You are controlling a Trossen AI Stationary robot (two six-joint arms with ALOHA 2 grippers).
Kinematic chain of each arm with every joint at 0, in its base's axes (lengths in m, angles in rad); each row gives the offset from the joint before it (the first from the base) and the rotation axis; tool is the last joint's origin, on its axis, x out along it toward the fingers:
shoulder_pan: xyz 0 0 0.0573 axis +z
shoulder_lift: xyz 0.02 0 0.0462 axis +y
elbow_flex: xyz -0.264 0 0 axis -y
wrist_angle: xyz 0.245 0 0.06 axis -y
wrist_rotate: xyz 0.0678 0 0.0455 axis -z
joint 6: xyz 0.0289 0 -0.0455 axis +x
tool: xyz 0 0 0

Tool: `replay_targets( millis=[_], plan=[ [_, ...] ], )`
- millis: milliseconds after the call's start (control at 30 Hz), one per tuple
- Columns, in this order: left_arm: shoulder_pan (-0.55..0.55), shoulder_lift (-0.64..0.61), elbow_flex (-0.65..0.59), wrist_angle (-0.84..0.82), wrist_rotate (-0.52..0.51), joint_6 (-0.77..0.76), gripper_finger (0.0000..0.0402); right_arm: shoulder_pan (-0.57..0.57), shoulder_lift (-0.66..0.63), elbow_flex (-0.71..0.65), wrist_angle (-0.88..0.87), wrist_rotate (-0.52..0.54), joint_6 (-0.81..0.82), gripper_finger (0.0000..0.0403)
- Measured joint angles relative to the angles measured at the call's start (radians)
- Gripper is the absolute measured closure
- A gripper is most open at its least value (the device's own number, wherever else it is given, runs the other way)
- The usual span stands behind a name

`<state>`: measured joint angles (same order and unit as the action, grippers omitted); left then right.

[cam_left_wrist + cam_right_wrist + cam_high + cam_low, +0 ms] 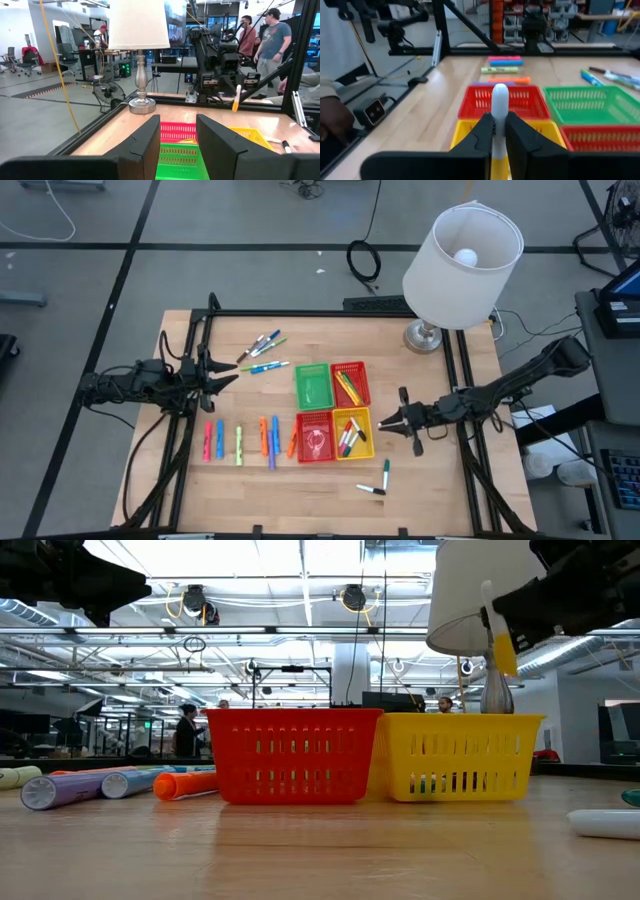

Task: Pick & Place Markers
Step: Put the small yellow highlighter pen into the yellow bin

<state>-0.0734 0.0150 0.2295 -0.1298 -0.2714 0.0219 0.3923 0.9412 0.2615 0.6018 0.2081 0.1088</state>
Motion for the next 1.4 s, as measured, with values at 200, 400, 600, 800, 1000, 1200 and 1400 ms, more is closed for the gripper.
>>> replay_targets(
  millis=[200,400,600,800,1000,1200,1400],
  plan=[
    [0.000,0.000,0.000,0.000,0.000,0.000,0.0268,-0.002,0.129,0.000,0.149,0.002,-0.016,0.0385],
    [0.000,0.000,0.000,0.000,0.000,0.000,0.0268,-0.020,0.261,0.059,0.196,0.000,-0.005,0.0385],
    [0.000,0.000,0.000,0.001,0.000,0.000,0.0268,-0.020,0.394,0.178,0.115,-0.001,0.000,0.0385],
    [0.000,0.000,0.000,0.002,0.000,0.000,0.0268,-0.020,0.486,0.269,0.036,0.000,-0.011,0.0385],
    [0.000,0.000,0.000,0.001,0.000,0.000,0.0268,-0.055,0.505,0.271,-0.012,0.003,0.010,0.0385],
    [0.000,0.000,0.000,0.000,0.000,0.000,0.0268,-0.071,0.505,0.270,-0.027,0.000,0.027,0.0385],
    [0.000,0.000,0.000,0.001,0.000,0.000,0.0268,-0.071,0.505,0.270,-0.031,-0.001,0.029,0.0374]
  ],
)
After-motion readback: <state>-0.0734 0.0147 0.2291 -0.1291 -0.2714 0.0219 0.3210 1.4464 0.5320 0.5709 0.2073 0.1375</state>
